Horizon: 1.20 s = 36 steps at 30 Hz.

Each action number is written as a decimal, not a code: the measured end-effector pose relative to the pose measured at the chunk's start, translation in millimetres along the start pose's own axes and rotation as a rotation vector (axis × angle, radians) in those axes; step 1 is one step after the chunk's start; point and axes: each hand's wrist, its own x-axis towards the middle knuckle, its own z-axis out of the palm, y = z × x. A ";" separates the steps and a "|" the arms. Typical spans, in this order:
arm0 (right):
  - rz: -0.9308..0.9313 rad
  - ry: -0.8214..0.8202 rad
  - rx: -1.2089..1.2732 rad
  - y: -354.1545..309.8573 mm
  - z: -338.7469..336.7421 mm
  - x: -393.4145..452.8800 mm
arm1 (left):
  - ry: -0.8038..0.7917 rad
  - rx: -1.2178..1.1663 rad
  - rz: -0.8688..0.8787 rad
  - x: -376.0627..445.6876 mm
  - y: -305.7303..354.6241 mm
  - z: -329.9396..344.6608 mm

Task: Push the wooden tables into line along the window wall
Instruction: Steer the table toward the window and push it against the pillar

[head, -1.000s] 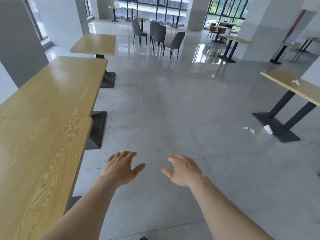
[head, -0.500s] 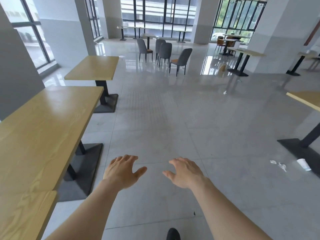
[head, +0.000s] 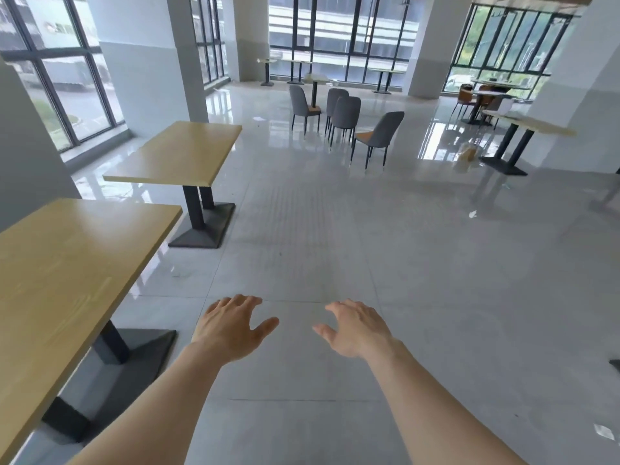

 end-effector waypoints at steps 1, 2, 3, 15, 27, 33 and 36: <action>-0.002 -0.002 -0.011 5.1 -6.1 28.9 | -0.002 0.000 -0.001 28.2 -1.2 0.1; -0.004 -0.001 -0.019 10.4 -12.5 59.1 | 0.001 -0.001 0.000 58.7 -2.5 -0.3; -0.002 -0.003 -0.026 15.2 -20.0 89.5 | 0.002 0.000 -0.002 90.6 -3.7 -1.1; -0.004 -0.002 -0.021 47.1 -155.4 438.2 | 0.001 -0.039 -0.019 462.0 -34.9 -72.0; -0.046 -0.037 -0.005 79.7 -246.8 806.9 | 0.010 0.012 -0.083 820.0 -75.4 -125.5; -0.091 -0.069 -0.010 69.6 -316.1 974.6 | 0.010 -0.018 -0.134 972.1 -107.4 -175.5; -0.128 -0.074 -0.039 61.3 -341.3 1054.8 | 0.018 -0.036 -0.166 1048.4 -132.4 -185.8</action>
